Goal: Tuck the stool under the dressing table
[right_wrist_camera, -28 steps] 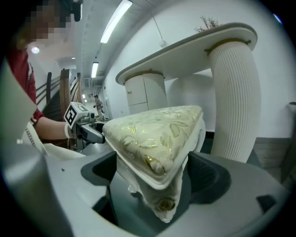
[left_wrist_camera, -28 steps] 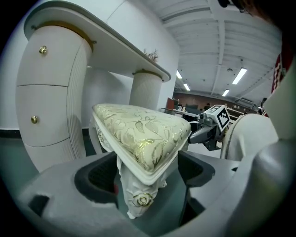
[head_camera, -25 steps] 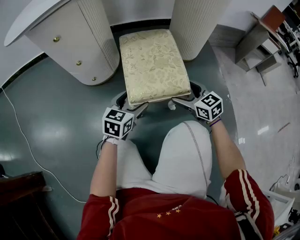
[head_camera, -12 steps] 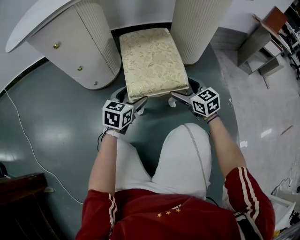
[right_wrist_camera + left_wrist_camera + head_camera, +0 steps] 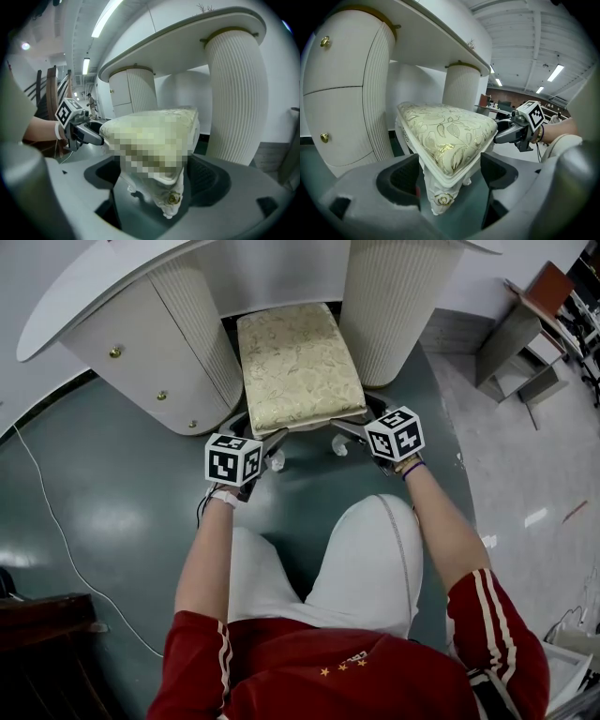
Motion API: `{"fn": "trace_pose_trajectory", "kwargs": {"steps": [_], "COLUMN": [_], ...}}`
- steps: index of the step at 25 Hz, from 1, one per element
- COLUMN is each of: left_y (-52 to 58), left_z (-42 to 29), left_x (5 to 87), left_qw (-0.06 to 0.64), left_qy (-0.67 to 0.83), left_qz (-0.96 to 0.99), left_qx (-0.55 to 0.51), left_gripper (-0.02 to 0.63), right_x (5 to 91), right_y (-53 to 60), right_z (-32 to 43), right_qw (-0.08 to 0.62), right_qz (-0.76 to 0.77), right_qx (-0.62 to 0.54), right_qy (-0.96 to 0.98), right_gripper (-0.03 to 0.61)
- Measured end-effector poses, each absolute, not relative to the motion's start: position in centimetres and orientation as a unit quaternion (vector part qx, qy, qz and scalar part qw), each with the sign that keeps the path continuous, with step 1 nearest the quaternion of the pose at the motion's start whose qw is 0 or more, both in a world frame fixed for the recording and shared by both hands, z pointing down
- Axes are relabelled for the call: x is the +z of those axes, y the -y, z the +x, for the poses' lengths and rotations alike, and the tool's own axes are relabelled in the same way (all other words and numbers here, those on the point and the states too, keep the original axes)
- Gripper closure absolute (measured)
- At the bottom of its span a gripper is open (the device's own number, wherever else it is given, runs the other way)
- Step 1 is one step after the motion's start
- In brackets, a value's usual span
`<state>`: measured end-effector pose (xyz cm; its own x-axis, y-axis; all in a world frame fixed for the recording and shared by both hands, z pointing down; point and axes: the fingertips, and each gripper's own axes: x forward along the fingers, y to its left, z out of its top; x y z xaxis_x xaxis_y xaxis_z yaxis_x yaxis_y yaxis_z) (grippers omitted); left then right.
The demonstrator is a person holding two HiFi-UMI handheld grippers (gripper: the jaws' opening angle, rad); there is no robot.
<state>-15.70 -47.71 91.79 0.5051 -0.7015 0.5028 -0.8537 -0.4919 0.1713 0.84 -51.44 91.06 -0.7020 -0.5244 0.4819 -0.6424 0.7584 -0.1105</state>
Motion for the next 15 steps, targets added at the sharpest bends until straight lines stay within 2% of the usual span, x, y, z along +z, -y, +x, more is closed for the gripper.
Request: {"fn": "trace_pose_trajectory", "kwargs": {"steps": [8, 11, 15], "left_y": [52.1, 53.8, 55.9], "left_z": [-16.2, -16.2, -16.4], "left_x": [91.4, 91.2, 90.9], "left_qw": [0.2, 0.207, 0.215], "left_qy": [0.497, 0.509, 0.525], "left_qz": [0.82, 0.813, 0.802], "left_qx": [0.202, 0.195, 0.19], "left_gripper": [0.199, 0.199, 0.191], "right_x": [91.4, 90.7, 87.9], "right_y": [55.5, 56.4, 56.1], "right_z": [0.8, 1.1, 1.1], "right_qw": [0.224, 0.204, 0.167], "right_qz": [0.371, 0.397, 0.4], "right_qx": [0.172, 0.184, 0.195], "right_qy": [0.885, 0.876, 0.88], "right_gripper": [0.149, 0.183, 0.181]}}
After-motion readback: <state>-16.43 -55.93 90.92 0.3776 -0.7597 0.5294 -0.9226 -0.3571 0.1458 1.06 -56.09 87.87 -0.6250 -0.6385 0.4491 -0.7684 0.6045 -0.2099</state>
